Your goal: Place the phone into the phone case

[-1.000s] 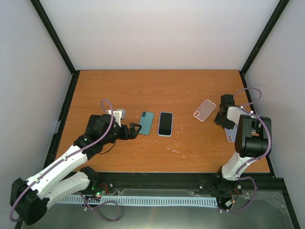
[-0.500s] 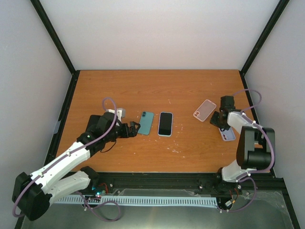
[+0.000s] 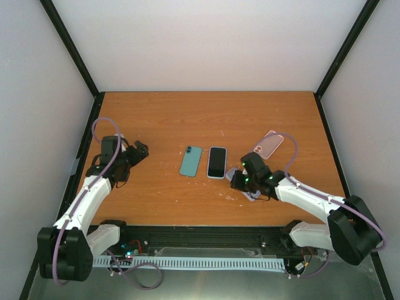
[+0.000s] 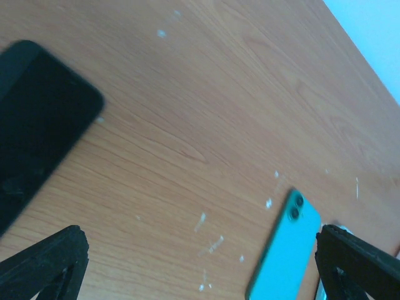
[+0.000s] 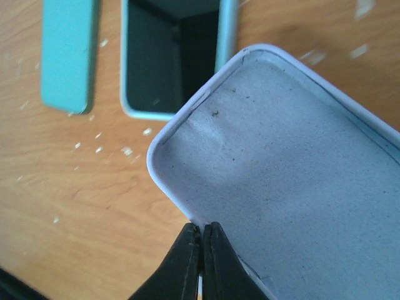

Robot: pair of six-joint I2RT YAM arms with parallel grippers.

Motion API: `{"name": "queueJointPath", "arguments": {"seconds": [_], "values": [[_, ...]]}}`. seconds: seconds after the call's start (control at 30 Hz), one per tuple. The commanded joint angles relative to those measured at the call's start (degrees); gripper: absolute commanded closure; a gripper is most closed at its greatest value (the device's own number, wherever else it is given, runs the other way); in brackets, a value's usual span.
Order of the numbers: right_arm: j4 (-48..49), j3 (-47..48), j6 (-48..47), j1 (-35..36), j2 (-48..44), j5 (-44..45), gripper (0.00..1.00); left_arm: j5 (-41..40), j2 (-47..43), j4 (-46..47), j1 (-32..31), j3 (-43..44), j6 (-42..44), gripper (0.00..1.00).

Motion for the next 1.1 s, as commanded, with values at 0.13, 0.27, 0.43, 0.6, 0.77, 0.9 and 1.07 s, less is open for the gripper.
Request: {"name": "queueJointPath", "arguments": {"seconds": [0.13, 0.27, 0.43, 0.6, 0.77, 0.9, 1.07], "values": [[15.9, 1.8, 18.5, 15.5, 8.0, 5.2, 0.97, -0.7, 4.8, 5.0, 14.0, 0.7, -9.0, 0.01], [21.6, 7.7, 15.2, 20.9, 16.9, 5.0, 0.97, -1.0, 8.6, 6.0, 18.3, 2.1, -9.9, 0.0], [17.9, 15.8, 13.2, 24.7, 26.3, 5.7, 0.97, -1.6, 12.8, 6.8, 20.1, 3.3, -10.5, 0.0], [18.9, 18.1, 11.4, 25.5, 29.0, 7.1, 0.97, -2.8, 16.5, 7.7, 20.1, 5.0, -9.0, 0.01], [18.5, 21.5, -1.2, 26.0, 32.8, -0.6, 0.97, -2.0, 19.8, 8.0, 20.1, 6.7, -10.9, 0.01], [13.2, 23.3, -14.2, 27.8, 34.4, -3.3, 0.97, -2.9, 23.2, 7.5, 20.1, 9.3, -11.6, 0.0], [10.2, 19.9, -28.3, 29.5, 31.3, -7.9, 0.97, -2.5, 28.7, 7.9, 20.1, 13.0, -10.0, 0.0]]}}
